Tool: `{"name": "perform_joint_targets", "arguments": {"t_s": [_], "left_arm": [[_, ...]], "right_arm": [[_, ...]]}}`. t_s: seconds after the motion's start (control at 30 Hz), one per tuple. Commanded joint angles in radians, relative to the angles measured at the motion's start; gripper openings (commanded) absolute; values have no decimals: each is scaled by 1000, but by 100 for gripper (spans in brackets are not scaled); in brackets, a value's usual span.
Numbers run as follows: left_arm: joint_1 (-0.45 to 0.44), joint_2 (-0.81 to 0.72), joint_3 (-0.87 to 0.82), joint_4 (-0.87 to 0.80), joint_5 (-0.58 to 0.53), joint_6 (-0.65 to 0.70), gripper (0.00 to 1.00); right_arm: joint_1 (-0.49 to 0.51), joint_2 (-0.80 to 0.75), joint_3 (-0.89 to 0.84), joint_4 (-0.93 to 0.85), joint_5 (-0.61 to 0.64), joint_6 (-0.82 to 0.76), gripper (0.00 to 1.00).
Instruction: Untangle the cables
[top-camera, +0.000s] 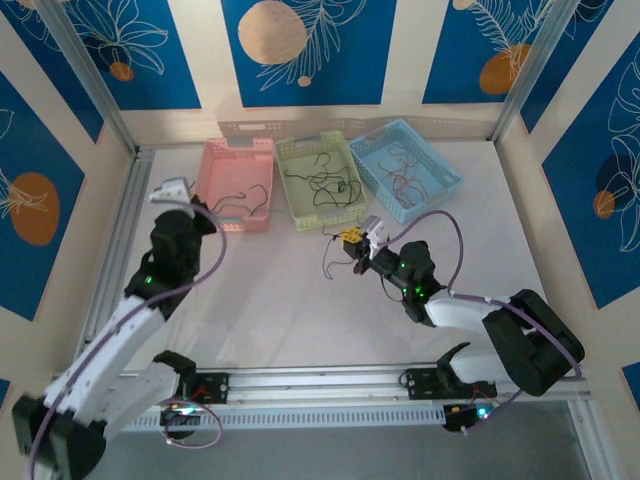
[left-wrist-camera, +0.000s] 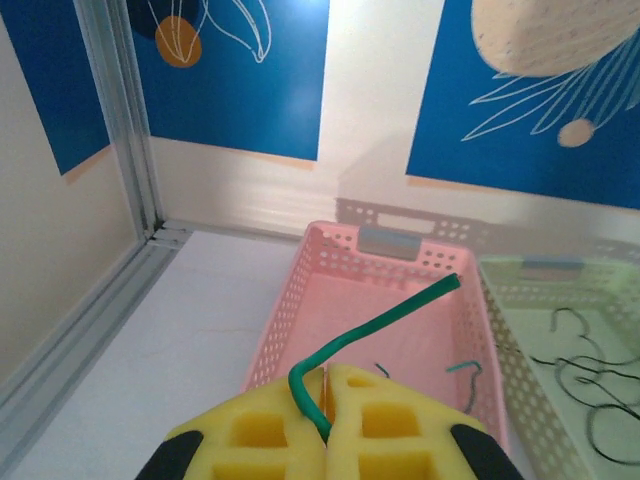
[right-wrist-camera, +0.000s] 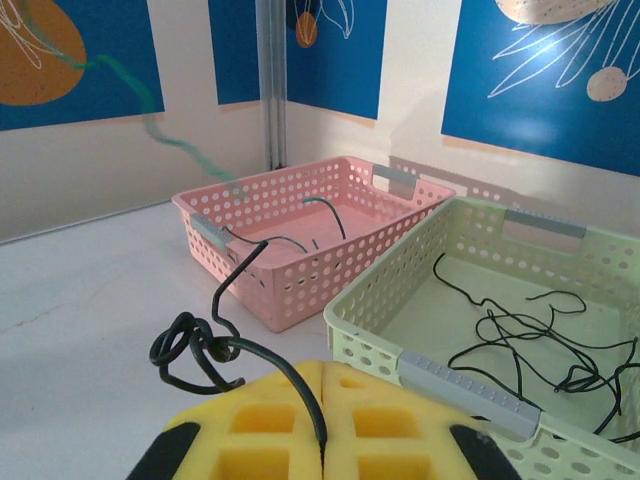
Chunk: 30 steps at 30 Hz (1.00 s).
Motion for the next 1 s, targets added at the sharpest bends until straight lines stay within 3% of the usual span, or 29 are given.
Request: {"name": "perform_joint_targets", "arguments": {"t_s": [0.0,0.33,0.47,0.57,0.67,0.97], "left_arm": [[60,136,117,178,-57,62,0],[232,543,361,224,-21,-48,1],[248,700,450,200,19,-61,39],[250,769,460,151,153,-81,65],[251,754,392,152,274,-112,77],[249,410,150,155,425,-115,79]], "right_arm": [[7,-12,25,-1,24,14,0],[7,-7,32,-6,19,20,0],[7,-6,34,-10,19,21,0],[8,-7,36,-14,14,21,0],[11,-4,42,-20,8,20,0],[25,9,55,-38,-12,11,0]]}}
